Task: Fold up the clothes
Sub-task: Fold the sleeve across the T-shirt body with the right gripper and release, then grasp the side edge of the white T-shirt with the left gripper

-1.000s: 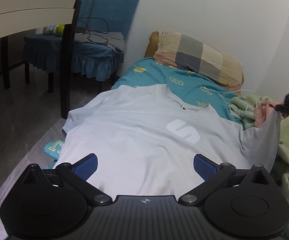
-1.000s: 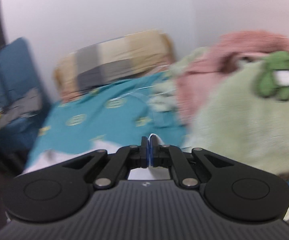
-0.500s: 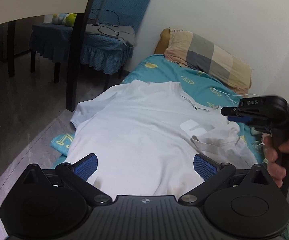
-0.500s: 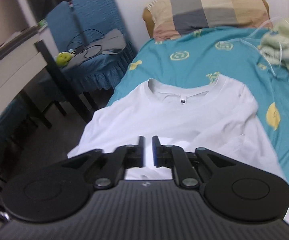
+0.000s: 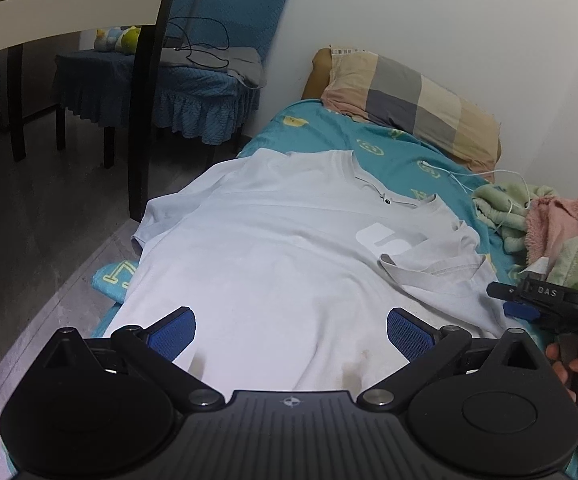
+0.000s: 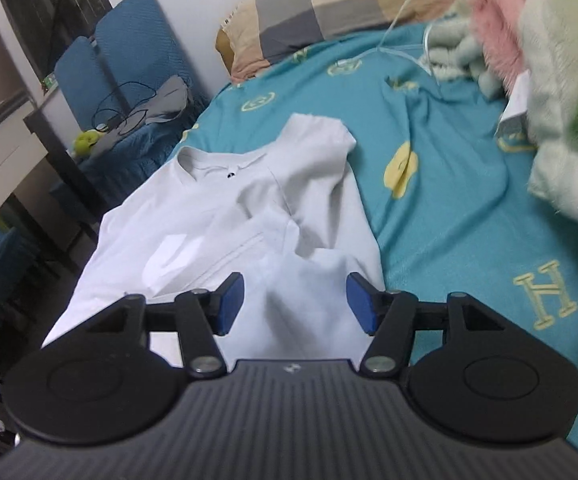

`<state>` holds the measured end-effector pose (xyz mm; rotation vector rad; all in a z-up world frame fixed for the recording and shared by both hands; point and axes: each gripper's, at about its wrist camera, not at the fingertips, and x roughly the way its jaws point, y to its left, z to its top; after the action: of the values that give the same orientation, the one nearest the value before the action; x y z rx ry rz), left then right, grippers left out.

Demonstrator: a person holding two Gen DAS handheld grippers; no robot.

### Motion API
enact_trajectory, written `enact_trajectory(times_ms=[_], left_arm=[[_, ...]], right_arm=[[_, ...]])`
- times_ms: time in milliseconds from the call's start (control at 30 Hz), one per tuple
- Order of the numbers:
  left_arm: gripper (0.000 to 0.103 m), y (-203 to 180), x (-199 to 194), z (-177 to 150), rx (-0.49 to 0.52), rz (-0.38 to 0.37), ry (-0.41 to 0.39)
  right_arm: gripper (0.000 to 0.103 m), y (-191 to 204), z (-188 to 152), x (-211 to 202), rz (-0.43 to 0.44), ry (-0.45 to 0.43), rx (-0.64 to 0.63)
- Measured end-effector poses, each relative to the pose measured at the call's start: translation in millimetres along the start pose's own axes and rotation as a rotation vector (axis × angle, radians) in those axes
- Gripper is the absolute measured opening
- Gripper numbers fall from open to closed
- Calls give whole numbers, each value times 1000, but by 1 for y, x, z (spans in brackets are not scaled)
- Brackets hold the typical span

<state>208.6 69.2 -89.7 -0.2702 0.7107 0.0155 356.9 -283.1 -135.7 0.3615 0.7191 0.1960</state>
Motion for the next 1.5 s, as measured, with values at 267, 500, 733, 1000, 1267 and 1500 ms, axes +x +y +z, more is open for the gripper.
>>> enact_trajectory(times_ms=[267, 500, 733, 1000, 1267, 1500], left_arm=[[103, -4, 10, -3, 15, 0, 19], [103, 4, 1, 0, -11, -11, 5], [103, 8, -2, 4, -52, -42, 4], [103, 9, -3, 4, -80, -141, 14], [100, 20, -3, 0, -210, -277, 60], [98, 13, 10, -5, -272, -354, 128]], right_arm=[[10, 12, -9, 7, 24, -4, -187], [4, 47, -11, -25, 57, -44, -282], [3, 99, -47, -49, 62, -12, -352], [5, 129, -102, -40, -8, 176, -346], [13, 126, -95, -132, -4, 102, -147], [70, 117, -89, -182, -35, -59, -36]])
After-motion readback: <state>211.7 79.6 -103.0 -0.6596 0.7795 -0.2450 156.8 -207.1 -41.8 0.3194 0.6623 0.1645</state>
